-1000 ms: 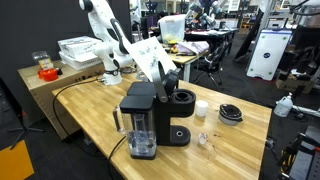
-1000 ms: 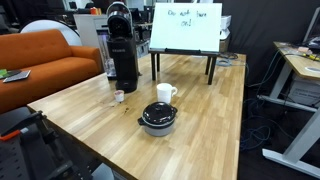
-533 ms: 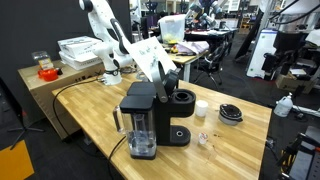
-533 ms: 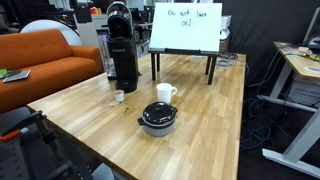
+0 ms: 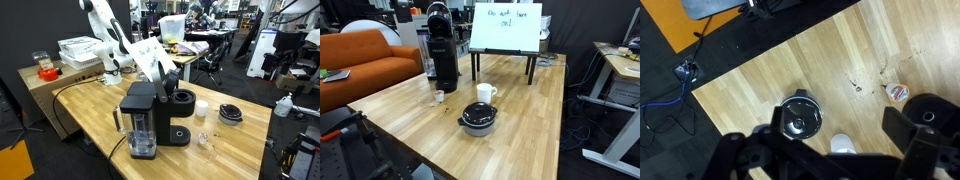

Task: Take the lid off the pot and put it on the table

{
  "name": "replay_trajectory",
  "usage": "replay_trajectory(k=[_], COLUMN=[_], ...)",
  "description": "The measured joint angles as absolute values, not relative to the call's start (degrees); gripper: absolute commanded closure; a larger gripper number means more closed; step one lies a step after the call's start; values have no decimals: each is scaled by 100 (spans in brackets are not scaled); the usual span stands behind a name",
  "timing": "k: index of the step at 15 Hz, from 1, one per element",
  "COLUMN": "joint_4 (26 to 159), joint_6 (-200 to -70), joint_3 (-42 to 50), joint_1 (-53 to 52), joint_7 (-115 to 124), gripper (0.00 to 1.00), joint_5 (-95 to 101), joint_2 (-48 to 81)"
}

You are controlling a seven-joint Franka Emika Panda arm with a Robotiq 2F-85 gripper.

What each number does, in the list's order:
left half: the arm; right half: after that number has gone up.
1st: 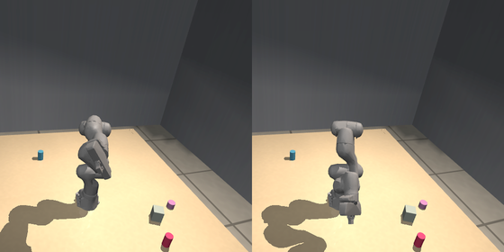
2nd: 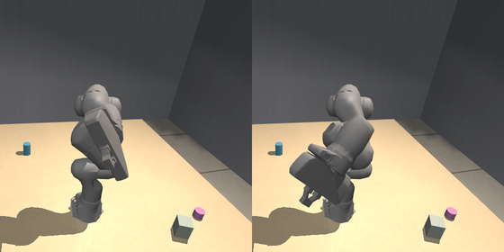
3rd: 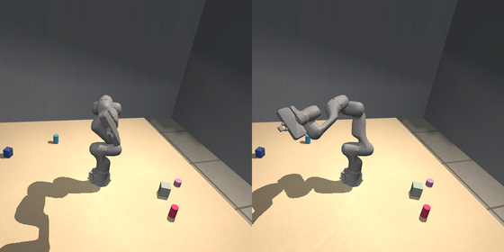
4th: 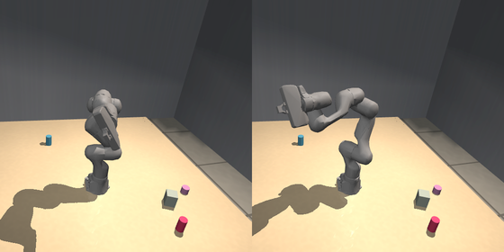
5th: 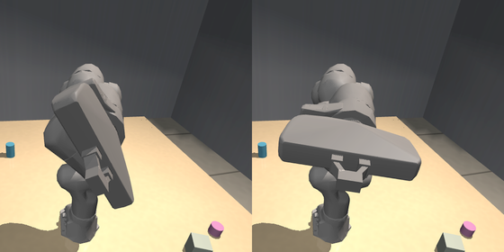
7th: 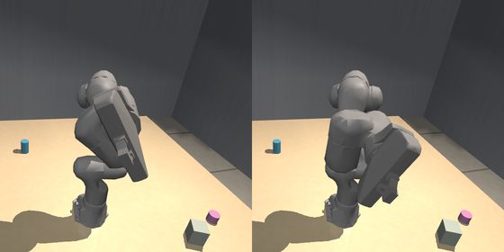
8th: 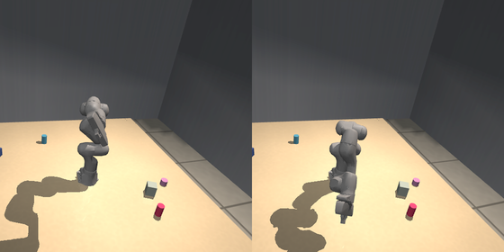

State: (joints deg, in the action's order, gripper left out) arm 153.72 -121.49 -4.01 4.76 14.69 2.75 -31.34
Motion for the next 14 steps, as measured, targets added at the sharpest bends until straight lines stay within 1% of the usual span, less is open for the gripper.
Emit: replay_trajectory(k=[7, 14], joint_4=[15111, 14481], joint_6=[-12565, -13168], joint_3=[-402, -272], joint_1=[532, 717], joint_7=[1521, 1599], gripper=[0, 0], joint_5=[624, 979], joint_2=[-2888, -1309])
